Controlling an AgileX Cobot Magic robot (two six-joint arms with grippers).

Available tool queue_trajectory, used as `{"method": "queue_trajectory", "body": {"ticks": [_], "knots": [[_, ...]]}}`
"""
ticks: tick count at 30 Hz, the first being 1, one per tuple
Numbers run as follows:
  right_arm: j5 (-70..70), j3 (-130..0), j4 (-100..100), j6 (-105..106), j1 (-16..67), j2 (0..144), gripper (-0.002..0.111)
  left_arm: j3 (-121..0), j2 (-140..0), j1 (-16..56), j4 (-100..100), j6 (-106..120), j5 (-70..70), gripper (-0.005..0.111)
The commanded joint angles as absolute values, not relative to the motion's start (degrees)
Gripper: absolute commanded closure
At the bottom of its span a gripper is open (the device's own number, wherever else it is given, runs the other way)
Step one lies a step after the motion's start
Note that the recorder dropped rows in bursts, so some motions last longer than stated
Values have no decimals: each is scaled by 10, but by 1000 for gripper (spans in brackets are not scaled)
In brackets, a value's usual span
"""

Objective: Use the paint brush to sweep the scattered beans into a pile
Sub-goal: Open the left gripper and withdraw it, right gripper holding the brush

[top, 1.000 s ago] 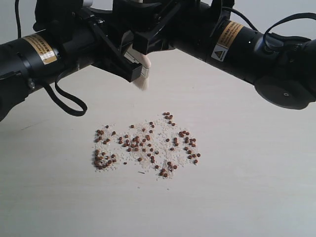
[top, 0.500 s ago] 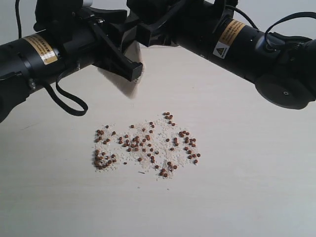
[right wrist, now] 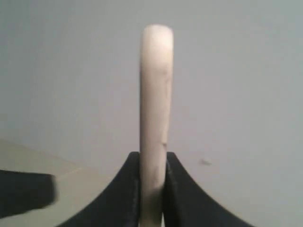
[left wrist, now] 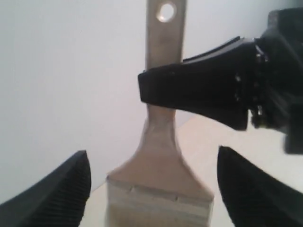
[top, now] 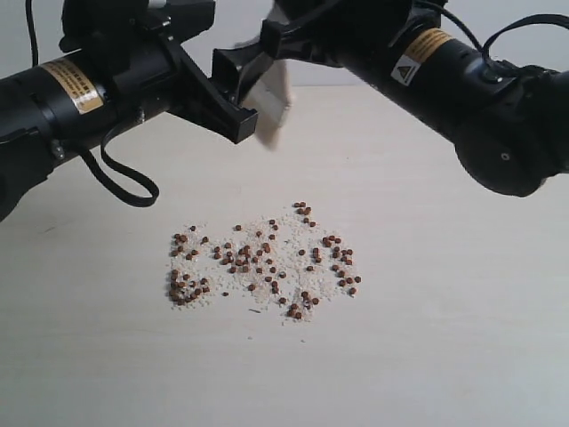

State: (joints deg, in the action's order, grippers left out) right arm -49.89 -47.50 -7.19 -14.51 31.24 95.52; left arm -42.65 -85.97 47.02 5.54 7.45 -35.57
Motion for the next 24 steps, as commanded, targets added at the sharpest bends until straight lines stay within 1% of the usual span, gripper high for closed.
{"method": "queue_trajectory", "body": {"ticks": [1, 3, 4, 6, 8, 10, 11, 15, 20, 24], "knots": [[-423, -479, 87, 91, 300, 919, 108, -426, -860, 471, 56, 93, -358, 33], [-371, -479, 139, 173, 289, 900, 108, -426, -858, 467, 56, 106, -356, 36], [-342, -479, 165, 211, 281, 889, 108, -426, -856, 464, 54, 111, -350, 40], [-293, -479, 193, 254, 260, 870, 108, -426, -847, 453, 49, 118, -336, 52], [-246, -479, 193, 258, 229, 856, 108, -426, -830, 438, 33, 116, -311, 72], [-207, -479, 193, 253, 205, 851, 108, -426, -809, 422, 20, 116, -274, 99], [-189, -479, 190, 254, 193, 850, 108, -426, -795, 412, 20, 117, -245, 106], [-153, -478, 177, 254, 163, 853, 108, -415, -727, 371, 0, 79, -151, 107], [-121, -478, 177, 300, 163, 859, 108, -290, -586, 317, -12, 38, -166, 107], [-121, -478, 177, 318, 163, 860, 108, -197, -433, 299, -12, -5, -192, 107]]}}
